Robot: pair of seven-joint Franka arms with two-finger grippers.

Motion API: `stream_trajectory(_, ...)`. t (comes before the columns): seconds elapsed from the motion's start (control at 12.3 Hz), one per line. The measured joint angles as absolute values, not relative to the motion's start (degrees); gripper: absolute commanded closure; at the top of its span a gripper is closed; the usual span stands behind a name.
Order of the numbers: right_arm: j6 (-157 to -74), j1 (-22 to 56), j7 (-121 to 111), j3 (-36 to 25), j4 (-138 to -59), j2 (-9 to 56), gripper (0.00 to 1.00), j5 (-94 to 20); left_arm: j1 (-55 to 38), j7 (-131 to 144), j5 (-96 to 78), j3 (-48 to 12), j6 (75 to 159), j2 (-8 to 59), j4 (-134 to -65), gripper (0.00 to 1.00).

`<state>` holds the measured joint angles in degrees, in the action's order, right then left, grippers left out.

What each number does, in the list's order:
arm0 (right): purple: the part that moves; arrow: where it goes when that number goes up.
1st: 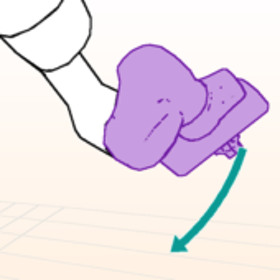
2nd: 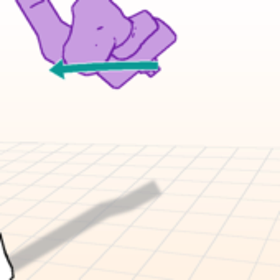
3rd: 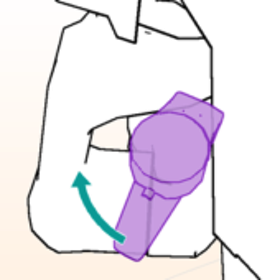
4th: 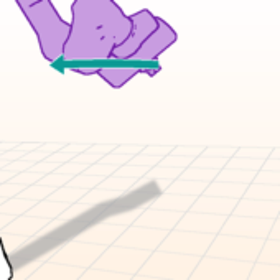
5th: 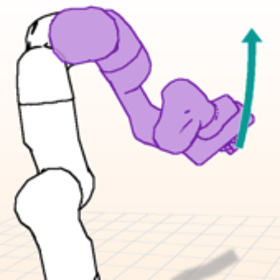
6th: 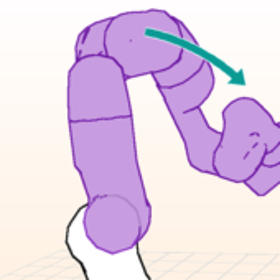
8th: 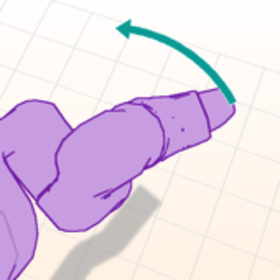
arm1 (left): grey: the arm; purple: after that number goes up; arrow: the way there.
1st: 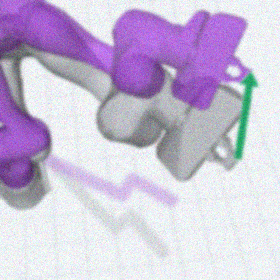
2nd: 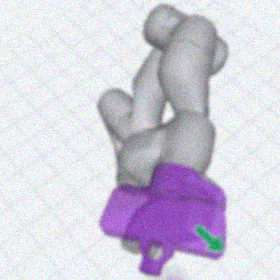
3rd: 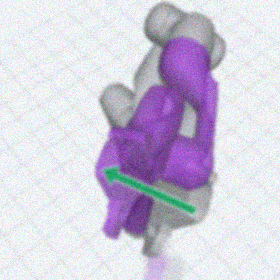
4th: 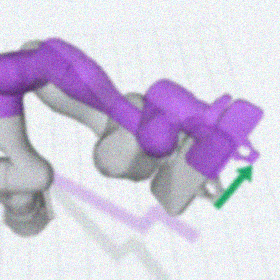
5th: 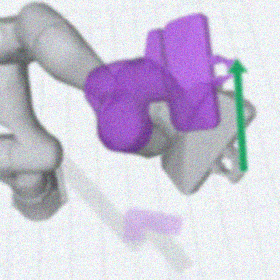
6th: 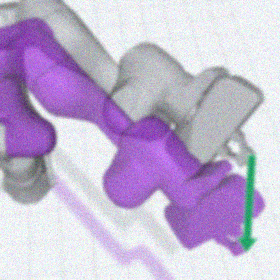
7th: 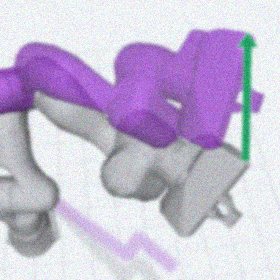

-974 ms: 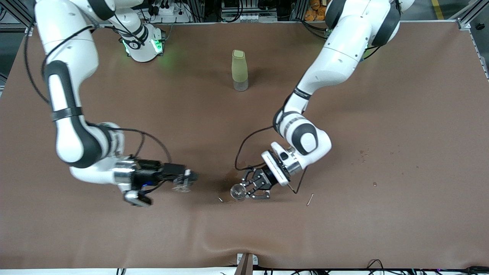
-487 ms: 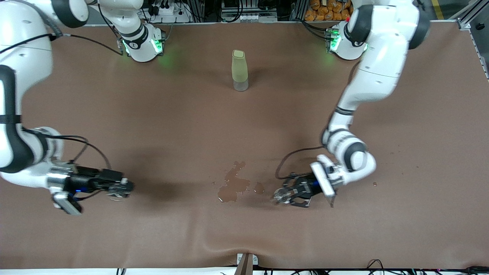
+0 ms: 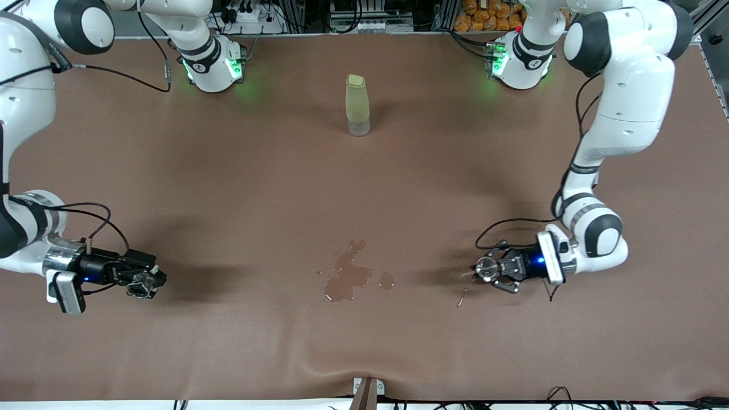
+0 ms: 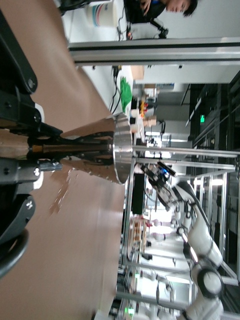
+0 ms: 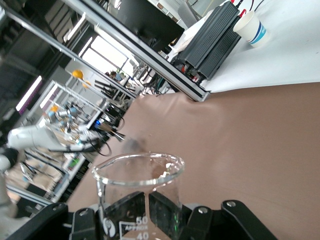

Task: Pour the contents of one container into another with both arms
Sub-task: 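Carry the jigger back with the left gripper while the right gripper returns the beaker, then lower and release the jigger with the left gripper while the right gripper releases the beaker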

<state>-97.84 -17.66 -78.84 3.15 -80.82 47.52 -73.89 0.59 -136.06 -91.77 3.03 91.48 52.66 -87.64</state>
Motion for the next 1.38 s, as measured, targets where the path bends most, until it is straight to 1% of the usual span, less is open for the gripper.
stream_trajectory(0.24, -99.39, -18.53, -96.7, 2.11, -80.89, 52.46, 1.0, -73.76, 7.9, -136.21, -81.57, 3.05, 84.75, 52.62, -89.13, 1.0)
stream_trajectory(0.41, -102.56, -19.16, -108.77, 1.72, -80.88, 54.67, 1.0, -73.8, 13.09, -137.55, -74.48, 3.04, 82.3, 52.61, -89.46, 1.0)
stream_trajectory(0.57, -103.93, -19.74, -115.51, 1.65, -80.88, 56.08, 1.0, -73.81, 16.66, -139.83, -70.57, 3.01, 81.26, 52.61, -89.71, 1.0)
stream_trajectory(0.97, -108.88, -22.04, -131.06, 1.61, -80.59, 57.33, 1.0, -76.16, 17.76, -146.86, -69.6, 3.01, 81.24, 54.06, -91.04, 1.0)
stream_trajectory(1.22, -110.1, -22.36, -138.29, 1.72, -80.33, 57.94, 1.0, -82.62, 18.76, -149.7, -69.59, 3.17, 81.33, 56.64, -91.28, 1.0)
stream_trajectory(1.38, -110.67, -22.28, -141.2, 1.98, -80.07, 59.15, 1.0, -86.57, 19.4, -150.05, -69.21, 3.13, 80.98, 57.08, -91.24, 1.0)
